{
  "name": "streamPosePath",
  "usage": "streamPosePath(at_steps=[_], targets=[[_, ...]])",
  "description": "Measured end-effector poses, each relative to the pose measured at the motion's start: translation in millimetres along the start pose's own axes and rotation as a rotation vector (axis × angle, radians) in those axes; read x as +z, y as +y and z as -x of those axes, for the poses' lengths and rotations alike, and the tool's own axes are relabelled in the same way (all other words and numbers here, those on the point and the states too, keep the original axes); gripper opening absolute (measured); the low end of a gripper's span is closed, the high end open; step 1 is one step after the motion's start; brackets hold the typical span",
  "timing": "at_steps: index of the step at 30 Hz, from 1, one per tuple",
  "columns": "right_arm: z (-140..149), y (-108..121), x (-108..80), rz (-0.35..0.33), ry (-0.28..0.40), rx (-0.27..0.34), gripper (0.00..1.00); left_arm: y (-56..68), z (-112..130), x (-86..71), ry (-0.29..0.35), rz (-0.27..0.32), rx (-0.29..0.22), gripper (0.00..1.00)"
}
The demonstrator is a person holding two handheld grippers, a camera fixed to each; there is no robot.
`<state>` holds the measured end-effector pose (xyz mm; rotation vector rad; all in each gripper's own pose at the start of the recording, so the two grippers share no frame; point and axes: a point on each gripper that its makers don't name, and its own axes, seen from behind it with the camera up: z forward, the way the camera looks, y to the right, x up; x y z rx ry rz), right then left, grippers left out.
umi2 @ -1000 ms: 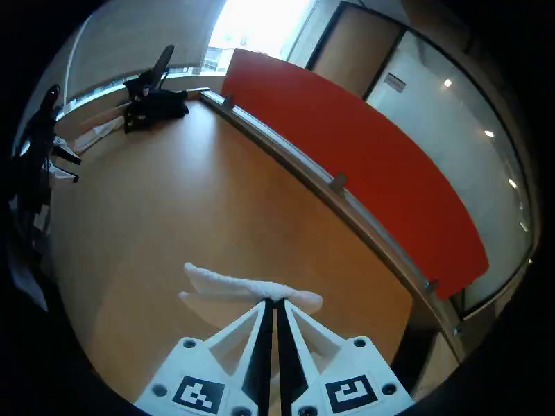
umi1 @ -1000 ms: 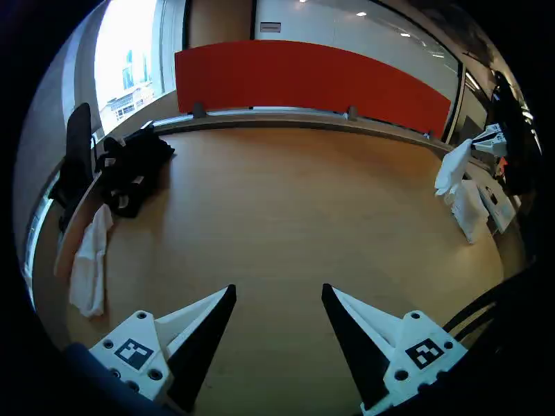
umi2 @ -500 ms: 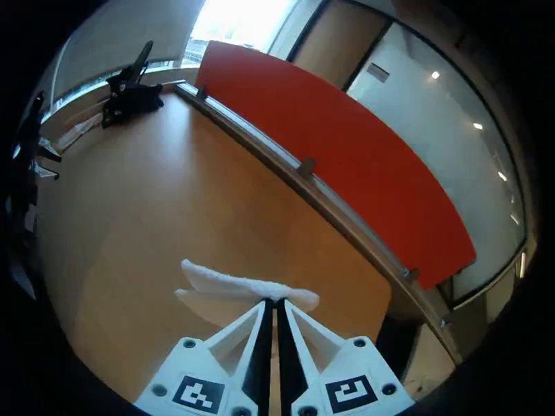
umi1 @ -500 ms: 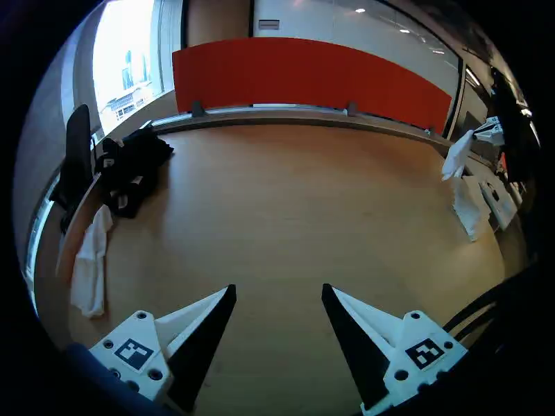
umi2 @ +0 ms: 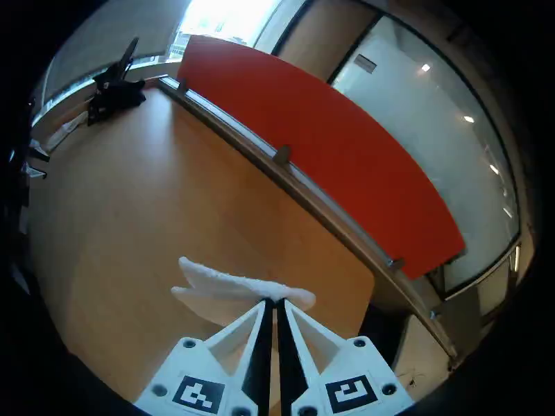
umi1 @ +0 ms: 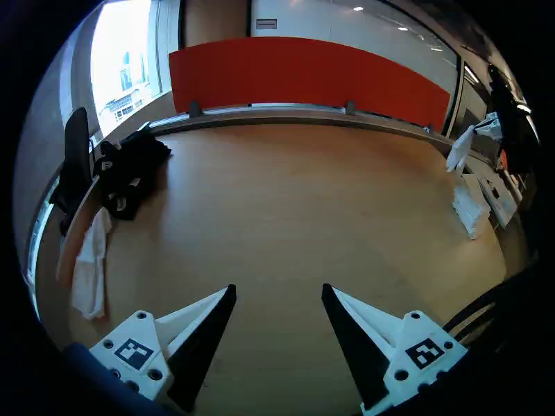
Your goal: Fold towel
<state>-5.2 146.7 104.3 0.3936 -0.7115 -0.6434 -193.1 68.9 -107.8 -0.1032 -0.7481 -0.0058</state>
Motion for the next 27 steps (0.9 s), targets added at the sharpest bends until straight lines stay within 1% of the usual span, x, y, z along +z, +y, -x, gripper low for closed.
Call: streamPosePath(at_steps=[9,15,21,27], targets=[[10.7,5.8,-6.2,0.013,-0.014,0.008,0.04,2.7,-0.4,0.2,-0.001,0.004,0.005,0.92],[27.4,11.9,-18.8,0.028,-0.026,0.03,0.04,5.6,-2.6,0.6,0.002,0.012,0.013,0.92],[58.2,16.5,-34.5,0.045,-0.052,0.057,0.04,10.7,-4.5,2.1,0.003,0.025,0.028,0.92],[100.5,14.6,-47.4,0.057,-0.095,0.096,0.04,16.7,-4.0,4.1,0.0,0.036,0.043,0.92]])
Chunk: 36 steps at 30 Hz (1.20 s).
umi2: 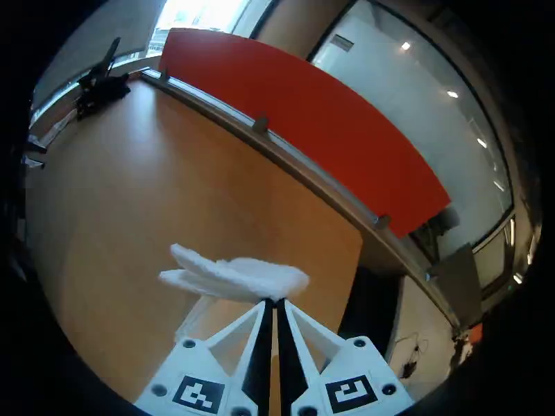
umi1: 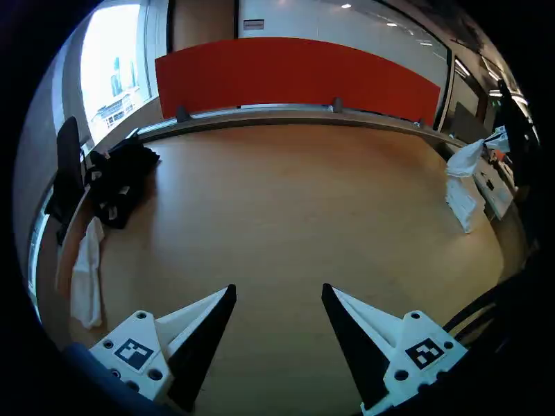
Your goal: Fold towel
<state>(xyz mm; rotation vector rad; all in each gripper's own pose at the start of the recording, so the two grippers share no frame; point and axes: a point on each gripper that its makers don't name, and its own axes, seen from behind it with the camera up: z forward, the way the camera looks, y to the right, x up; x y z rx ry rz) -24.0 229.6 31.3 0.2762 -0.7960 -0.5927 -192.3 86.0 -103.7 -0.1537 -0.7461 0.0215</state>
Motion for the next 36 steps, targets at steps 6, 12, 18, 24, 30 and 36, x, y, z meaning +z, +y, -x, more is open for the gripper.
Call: streamPosePath(at_steps=[6,12,18,24,30,36], targets=[[40.3,-0.7,-4.4,0.008,-0.041,0.048,0.04,3.2,1.0,0.6,-0.003,0.005,0.007,0.92],[68.3,-6.3,-3.7,0.005,-0.071,0.081,0.04,5.0,2.2,0.1,-0.006,0.006,0.012,0.92],[87.3,-11.9,-0.3,0.002,-0.094,0.104,0.04,6.1,1.4,-1.7,-0.006,0.004,0.019,0.91],[111.6,-16.0,5.5,0.002,-0.129,0.139,0.04,4.1,2.6,-3.4,-0.008,-0.003,0.018,0.91],[137.2,-20.1,11.3,0.002,-0.162,0.182,0.04,2.7,4.6,-4.5,-0.015,-0.008,0.019,0.91],[156.2,-20.8,13.4,0.003,-0.192,0.208,0.04,4.4,3.1,-4.4,-0.016,-0.008,0.023,0.92]])
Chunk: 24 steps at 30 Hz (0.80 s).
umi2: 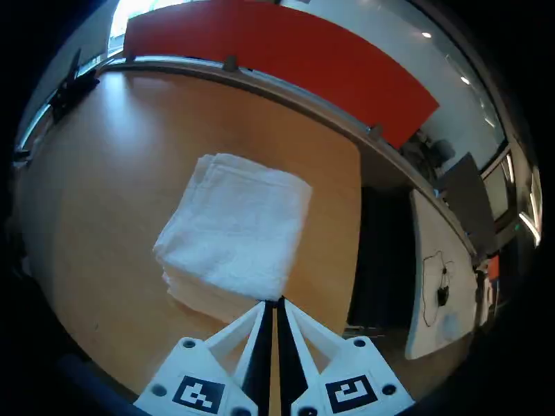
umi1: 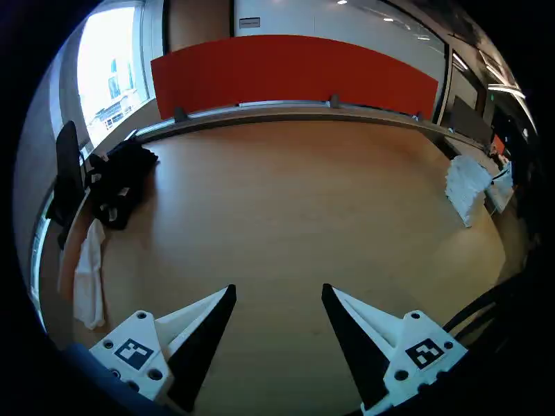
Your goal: Fold towel
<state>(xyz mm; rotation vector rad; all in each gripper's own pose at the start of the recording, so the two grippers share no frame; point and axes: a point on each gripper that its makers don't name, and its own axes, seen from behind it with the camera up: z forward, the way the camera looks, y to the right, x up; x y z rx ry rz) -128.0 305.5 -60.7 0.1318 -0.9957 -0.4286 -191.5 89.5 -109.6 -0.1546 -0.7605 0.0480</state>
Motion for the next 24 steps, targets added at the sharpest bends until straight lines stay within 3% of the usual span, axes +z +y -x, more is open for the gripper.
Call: streamPosePath(at_steps=[24], targets=[[17.5,-5.1,16.9,-0.005,-0.044,0.007,0.05,3.3,-2.9,2.2,-0.003,-0.002,0.001,0.92]])
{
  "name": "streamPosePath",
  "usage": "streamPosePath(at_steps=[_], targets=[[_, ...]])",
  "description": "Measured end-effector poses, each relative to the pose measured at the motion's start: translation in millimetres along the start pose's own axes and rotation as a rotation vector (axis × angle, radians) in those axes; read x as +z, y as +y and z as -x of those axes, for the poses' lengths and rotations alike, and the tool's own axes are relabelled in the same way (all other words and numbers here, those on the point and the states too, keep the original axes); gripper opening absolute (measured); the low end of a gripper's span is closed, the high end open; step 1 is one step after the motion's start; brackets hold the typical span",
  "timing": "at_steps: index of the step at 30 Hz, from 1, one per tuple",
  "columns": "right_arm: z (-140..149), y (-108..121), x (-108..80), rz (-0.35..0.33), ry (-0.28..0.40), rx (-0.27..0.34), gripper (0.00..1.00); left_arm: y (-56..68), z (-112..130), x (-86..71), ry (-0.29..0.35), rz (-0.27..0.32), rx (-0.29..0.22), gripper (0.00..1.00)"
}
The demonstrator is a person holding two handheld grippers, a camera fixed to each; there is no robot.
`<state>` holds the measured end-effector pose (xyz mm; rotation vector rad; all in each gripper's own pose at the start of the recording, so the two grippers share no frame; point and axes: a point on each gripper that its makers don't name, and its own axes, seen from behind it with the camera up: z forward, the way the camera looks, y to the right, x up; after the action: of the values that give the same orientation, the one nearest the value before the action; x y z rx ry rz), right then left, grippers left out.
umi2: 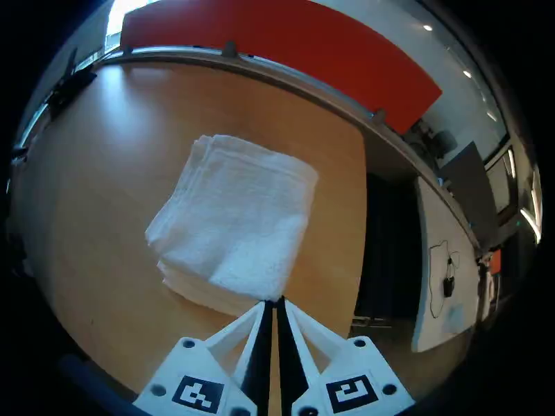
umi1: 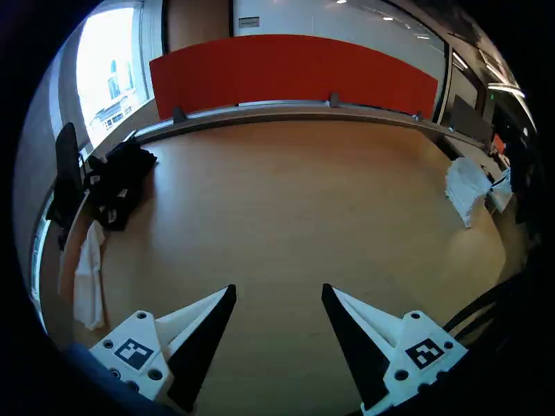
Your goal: Fold towel
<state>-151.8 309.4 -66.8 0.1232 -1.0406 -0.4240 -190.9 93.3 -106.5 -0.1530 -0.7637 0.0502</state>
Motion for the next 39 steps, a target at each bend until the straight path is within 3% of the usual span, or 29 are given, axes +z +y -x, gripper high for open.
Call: streamPosePath(at_steps=[4,11,14,27,39], targets=[[2.5,-0.5,0.2,0.003,-0.004,0.0,0.2,0.8,-0.8,0.9,0.001,0.002,0.001,0.91],[5.5,0.6,-1.1,0.013,-0.006,0.002,0.78,4.1,-2.9,3.3,0.001,0.008,0.006,0.91],[4.2,-1.8,-1.6,0.006,-0.003,0.005,0.96,4.7,-4.2,3.7,0.003,0.01,0.007,0.91],[-5.4,-6.7,-4.4,0.001,0.015,0.036,0.98,1.6,-4.7,2.6,0.006,0.01,0.001,0.92],[-21.5,-20.0,-11.9,-0.026,0.072,0.13,0.98,-2.0,-6.4,-0.4,0.016,0.009,-0.011,0.92]])
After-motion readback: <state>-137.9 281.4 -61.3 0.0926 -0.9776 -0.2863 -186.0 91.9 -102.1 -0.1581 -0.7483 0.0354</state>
